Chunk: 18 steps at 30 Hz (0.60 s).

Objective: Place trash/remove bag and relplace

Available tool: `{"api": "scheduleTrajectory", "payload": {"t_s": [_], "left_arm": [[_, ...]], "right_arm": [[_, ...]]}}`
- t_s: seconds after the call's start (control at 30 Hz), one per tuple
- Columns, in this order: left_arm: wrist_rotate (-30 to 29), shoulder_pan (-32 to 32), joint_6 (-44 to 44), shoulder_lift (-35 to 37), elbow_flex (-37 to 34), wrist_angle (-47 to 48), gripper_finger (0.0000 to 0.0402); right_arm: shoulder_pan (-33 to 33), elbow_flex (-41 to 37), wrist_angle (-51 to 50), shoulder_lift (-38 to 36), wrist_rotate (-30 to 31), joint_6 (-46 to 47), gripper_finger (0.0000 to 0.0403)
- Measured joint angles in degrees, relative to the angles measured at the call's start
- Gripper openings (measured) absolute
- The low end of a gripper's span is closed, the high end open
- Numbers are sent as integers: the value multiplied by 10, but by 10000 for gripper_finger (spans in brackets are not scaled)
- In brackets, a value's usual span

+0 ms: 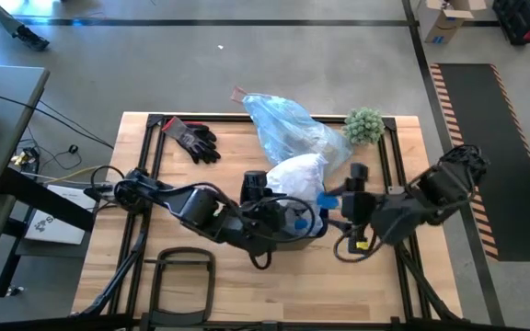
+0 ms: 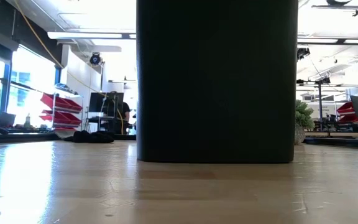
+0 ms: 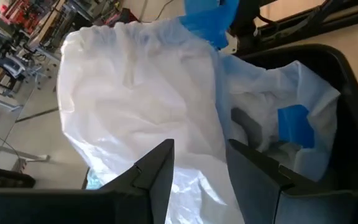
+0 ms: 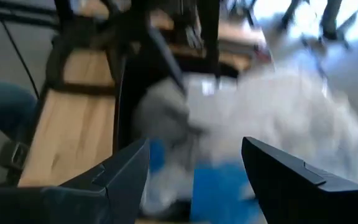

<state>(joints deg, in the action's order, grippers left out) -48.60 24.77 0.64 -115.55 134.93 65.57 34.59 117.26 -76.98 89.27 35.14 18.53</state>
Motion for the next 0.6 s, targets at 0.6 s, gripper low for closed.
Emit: {"api": "scheduleTrajectory", "payload": {"t_s": [0.6], "left_arm": [[-14, 17, 36, 1, 0, -64, 131]], "right_arm": [[-41, 0, -101, 41, -7, 110, 163]]}}
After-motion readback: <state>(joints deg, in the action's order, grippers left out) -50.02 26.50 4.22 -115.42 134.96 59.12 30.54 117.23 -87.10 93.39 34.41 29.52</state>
